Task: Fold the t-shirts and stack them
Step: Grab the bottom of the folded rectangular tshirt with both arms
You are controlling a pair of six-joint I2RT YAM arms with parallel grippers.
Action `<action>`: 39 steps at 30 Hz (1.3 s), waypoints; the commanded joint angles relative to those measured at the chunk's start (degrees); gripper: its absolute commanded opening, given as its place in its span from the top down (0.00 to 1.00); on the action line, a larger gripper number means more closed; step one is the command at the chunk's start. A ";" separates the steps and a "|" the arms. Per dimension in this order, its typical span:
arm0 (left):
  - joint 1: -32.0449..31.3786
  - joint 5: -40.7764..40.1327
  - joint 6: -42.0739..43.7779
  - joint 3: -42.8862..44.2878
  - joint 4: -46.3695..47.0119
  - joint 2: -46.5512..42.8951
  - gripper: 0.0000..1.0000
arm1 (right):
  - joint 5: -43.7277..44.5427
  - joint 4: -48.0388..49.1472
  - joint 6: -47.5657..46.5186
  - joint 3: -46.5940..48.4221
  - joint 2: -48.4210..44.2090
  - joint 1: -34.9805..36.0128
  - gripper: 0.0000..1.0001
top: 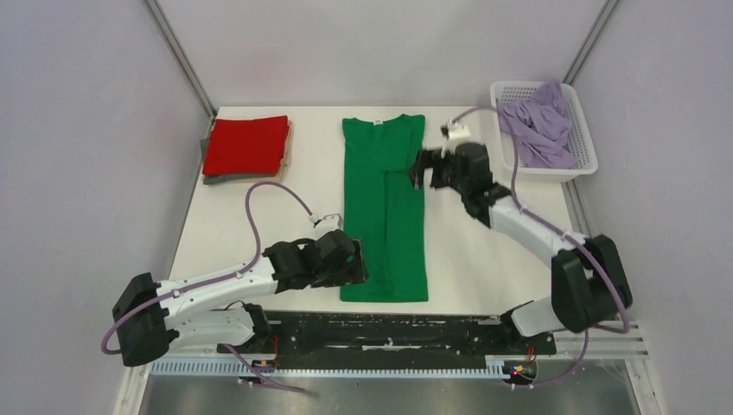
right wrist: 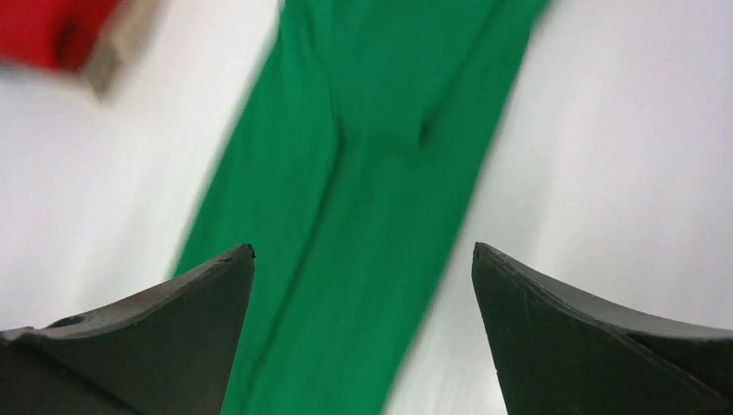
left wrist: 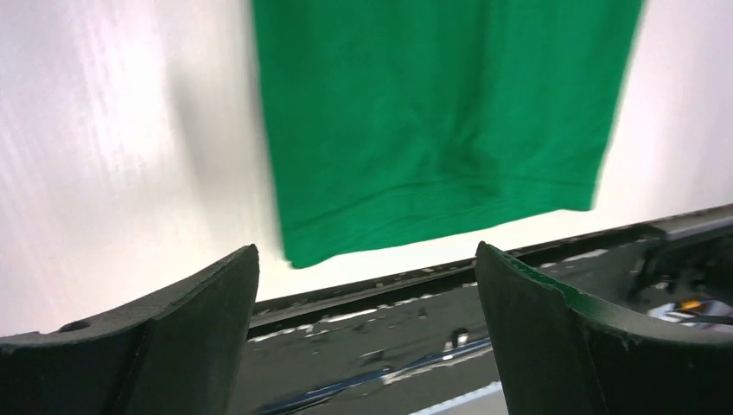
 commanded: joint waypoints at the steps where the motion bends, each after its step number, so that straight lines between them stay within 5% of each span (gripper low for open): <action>1: 0.66 -0.60 1.30 -4.52 -3.59 -3.26 0.00 | 4.36 -4.40 2.09 -21.28 -9.55 7.12 0.02; 4: 0.72 3.03 -0.26 -9.62 2.23 -4.01 0.02 | 7.06 -4.38 10.00 -34.02 -20.84 11.72 0.01; 10: 1.00 3.48 -0.91 -11.74 6.70 -1.97 0.20 | 5.45 -11.51 11.17 -37.89 -29.46 16.42 0.09; 24: 1.01 3.82 -0.29 -13.31 11.52 5.96 0.57 | -9.47 -15.75 11.35 -43.27 -32.34 22.91 0.36; 30: 1.00 4.96 0.85 -11.90 11.10 10.52 0.90 | -6.21 -19.01 13.45 -43.82 -32.81 26.42 0.45; 32: 1.00 5.53 0.70 -12.09 11.22 10.55 0.98 | -5.37 -19.06 14.21 -44.29 -33.28 27.06 0.51; 39: 0.98 7.78 0.75 -13.42 10.19 9.82 0.98 | -5.78 -15.79 16.22 -47.24 -34.85 28.50 0.92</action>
